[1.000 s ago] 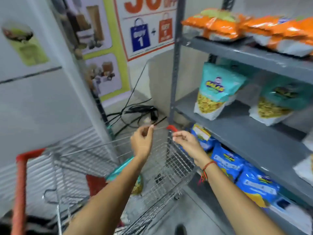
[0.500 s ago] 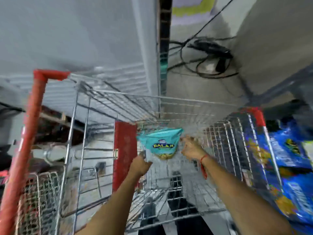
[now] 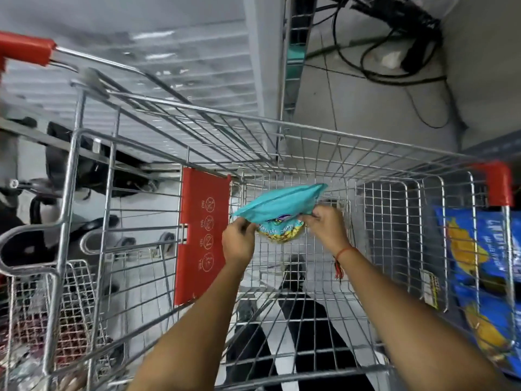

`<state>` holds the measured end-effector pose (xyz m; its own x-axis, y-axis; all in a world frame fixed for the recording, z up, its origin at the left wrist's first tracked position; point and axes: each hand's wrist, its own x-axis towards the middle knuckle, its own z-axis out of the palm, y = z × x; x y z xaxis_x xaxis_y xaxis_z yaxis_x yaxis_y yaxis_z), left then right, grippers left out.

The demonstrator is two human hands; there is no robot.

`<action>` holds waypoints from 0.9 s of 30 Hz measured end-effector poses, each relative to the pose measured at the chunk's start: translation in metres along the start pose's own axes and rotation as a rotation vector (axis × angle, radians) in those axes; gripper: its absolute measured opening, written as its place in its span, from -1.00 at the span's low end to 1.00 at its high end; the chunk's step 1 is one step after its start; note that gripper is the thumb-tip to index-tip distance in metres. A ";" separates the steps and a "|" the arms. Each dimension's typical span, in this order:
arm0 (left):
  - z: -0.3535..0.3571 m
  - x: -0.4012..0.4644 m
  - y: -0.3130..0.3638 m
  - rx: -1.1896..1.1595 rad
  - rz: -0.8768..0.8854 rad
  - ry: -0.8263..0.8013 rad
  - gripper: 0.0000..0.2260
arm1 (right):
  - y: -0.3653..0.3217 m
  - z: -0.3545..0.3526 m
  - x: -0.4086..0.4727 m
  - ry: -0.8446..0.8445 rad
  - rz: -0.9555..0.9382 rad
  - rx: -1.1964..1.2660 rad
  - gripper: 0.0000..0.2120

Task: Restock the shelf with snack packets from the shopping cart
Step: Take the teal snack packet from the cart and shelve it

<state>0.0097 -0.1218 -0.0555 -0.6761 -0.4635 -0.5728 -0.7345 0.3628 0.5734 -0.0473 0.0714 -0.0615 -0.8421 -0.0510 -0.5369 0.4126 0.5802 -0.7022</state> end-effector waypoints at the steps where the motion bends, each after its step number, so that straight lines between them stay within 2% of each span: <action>1: 0.001 -0.002 0.001 -0.010 0.000 0.009 -0.90 | 0.001 -0.002 -0.004 0.022 -0.024 0.000 -0.68; 2: 0.000 -0.005 0.005 -0.021 0.005 0.012 -0.90 | 0.003 -0.004 -0.008 0.041 -0.015 0.026 -0.68; 4: -0.003 -0.011 0.013 -0.048 0.046 0.017 -0.88 | -0.001 -0.013 -0.021 0.060 0.003 0.077 -0.80; 9: -0.026 -0.035 0.048 -0.076 0.204 -0.035 -0.83 | -0.020 -0.042 -0.058 0.186 -0.069 0.183 -0.89; 11: -0.040 -0.050 0.069 -0.088 0.312 -0.057 -0.82 | -0.033 -0.060 -0.078 0.251 -0.082 0.213 -0.85; 14: -0.060 -0.076 0.105 -0.136 0.453 -0.119 -0.81 | -0.055 -0.092 -0.117 0.337 -0.117 0.271 -0.65; 17: -0.079 -0.109 0.149 -0.185 0.603 -0.195 -0.73 | -0.089 -0.126 -0.164 0.482 -0.209 0.318 -0.57; 22: -0.104 -0.181 0.233 -0.271 0.888 -0.234 -0.71 | -0.117 -0.192 -0.235 0.799 -0.349 0.270 -0.41; 24: -0.110 -0.212 0.264 -0.336 0.966 -0.303 -0.73 | -0.148 -0.214 -0.283 0.907 -0.385 0.292 -0.54; 27: -0.119 -0.264 0.304 -0.419 1.058 -0.369 -0.73 | -0.180 -0.243 -0.348 1.113 -0.472 0.285 -0.52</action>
<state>-0.0284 0.0147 0.3402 -0.9601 0.1912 0.2039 0.2259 0.1012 0.9689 0.0871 0.1821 0.3653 -0.7077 0.5914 0.3866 -0.0674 0.4881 -0.8702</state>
